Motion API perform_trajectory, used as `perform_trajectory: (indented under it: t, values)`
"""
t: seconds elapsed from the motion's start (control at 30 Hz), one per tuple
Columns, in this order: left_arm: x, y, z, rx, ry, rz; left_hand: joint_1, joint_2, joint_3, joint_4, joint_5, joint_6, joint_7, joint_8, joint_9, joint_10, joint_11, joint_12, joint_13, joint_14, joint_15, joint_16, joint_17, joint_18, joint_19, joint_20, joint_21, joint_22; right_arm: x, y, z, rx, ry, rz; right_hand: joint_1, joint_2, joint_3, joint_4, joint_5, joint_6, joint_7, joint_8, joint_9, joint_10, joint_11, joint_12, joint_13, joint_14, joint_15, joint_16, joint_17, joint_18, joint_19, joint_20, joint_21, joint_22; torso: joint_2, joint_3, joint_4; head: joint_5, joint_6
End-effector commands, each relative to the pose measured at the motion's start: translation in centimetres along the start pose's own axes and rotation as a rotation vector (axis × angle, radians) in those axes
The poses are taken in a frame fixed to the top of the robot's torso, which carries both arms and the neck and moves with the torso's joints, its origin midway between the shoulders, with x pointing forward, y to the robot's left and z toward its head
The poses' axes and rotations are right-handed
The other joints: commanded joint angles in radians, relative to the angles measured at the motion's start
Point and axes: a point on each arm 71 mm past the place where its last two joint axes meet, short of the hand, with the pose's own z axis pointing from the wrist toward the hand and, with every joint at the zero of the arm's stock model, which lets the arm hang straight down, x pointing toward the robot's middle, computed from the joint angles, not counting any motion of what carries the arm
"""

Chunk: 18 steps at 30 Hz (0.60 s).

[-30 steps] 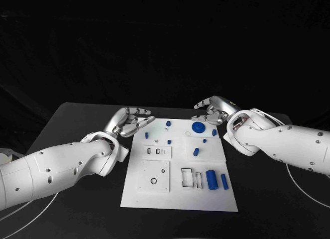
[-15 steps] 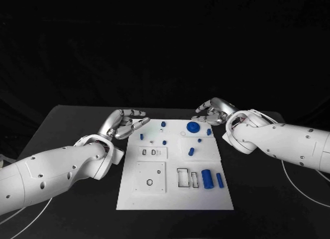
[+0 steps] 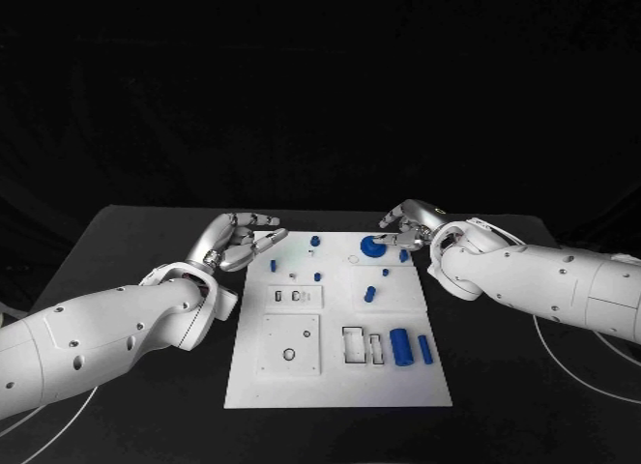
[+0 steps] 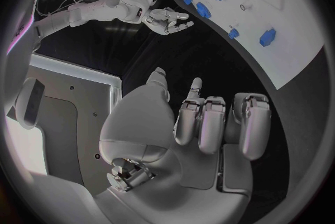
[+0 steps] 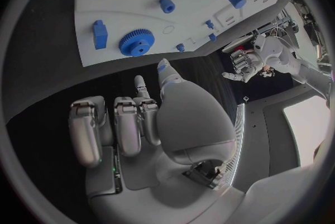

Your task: Assemble the parts on the task board

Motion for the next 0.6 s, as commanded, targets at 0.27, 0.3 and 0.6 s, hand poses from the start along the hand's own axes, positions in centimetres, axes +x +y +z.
perform_trajectory:
  t: [0.27,0.3,0.6]
  values:
    - [0.1,-0.1,0.0,0.017,0.014,-0.004,0.009,0.002,-0.006,-0.001,-0.002,0.007,0.000,-0.004,-0.002,0.104,-0.006,0.002,0.263,0.106,-0.005,0.003,0.263,-0.007,0.103,0.005,0.002,0.263,0.8,-0.1,0.5,0.007,0.055,-0.093,-0.002,-0.011,-0.001,-0.008,-0.013,-0.033,-0.001,-0.027,-0.012,0.104,0.001,0.004,0.263,0.104,0.006,0.004,0.263,-0.007,0.105,0.005,0.004,0.263,-0.002,0.0001,0.0010,0.002,-0.005]
    - [0.1,-0.1,0.0,0.017,0.014,-0.004,0.011,0.002,-0.007,-0.001,-0.001,0.007,0.000,-0.004,-0.002,0.104,-0.006,0.002,0.263,0.106,-0.005,0.003,0.263,-0.007,0.103,0.005,0.002,0.263,0.9,-0.1,0.5,0.006,0.058,-0.100,-0.002,-0.012,-0.001,-0.009,-0.013,-0.033,-0.002,-0.027,-0.012,0.104,0.000,0.004,0.263,0.104,0.006,0.004,0.263,-0.007,0.105,0.005,0.004,0.263,-0.002,-0.0003,0.0017,0.002,-0.004]
    - [0.1,-0.1,0.0,0.018,0.014,-0.005,0.011,0.003,-0.007,-0.001,-0.001,0.007,0.000,-0.004,-0.002,0.104,-0.006,0.002,0.263,0.106,-0.005,0.003,0.263,-0.007,0.103,0.005,0.002,0.263,1.9,0.4,1.0,0.005,0.070,-0.187,0.000,-0.023,0.003,-0.015,0.004,-0.026,-0.006,-0.027,-0.012,0.104,-0.005,0.004,0.263,0.104,0.001,0.004,0.263,-0.007,0.105,0.001,0.004,0.263,0.000,-0.0007,0.0030,0.010,-0.004]
